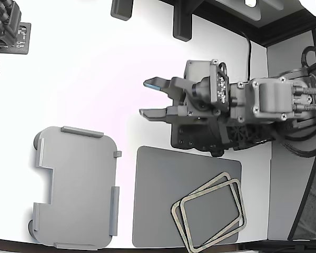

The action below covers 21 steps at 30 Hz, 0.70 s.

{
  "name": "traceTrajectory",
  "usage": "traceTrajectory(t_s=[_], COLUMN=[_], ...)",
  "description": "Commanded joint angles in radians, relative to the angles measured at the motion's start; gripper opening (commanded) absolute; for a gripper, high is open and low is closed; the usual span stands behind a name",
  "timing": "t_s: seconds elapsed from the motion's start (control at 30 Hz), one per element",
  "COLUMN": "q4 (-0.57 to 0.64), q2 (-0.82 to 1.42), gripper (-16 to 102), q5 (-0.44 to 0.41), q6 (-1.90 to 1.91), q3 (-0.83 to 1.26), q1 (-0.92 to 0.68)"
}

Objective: Move top rectangular frame to the holder.

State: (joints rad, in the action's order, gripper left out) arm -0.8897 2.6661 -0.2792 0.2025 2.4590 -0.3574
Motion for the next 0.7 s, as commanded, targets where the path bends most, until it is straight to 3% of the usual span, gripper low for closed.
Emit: traceTrajectory(t_s=[0.0,0.07,0.3,0.47,0.67], q4=[-0.04,-0.118,-0.377,-0.451,-0.495], q2=[-0.072,-0.149,-0.313,-0.38,-0.499], gripper=[100,100,100,100,100], q5=[-0.023,-0.048,0.011,-0.098,-0.077], q6=[0.04,0.055,0.284,0.463,0.6], q3=[-0.084,-0.156,-0.314,-0.339,-0.362], q1=[-0.094,-0.16,-0.368,-0.62,-0.753])
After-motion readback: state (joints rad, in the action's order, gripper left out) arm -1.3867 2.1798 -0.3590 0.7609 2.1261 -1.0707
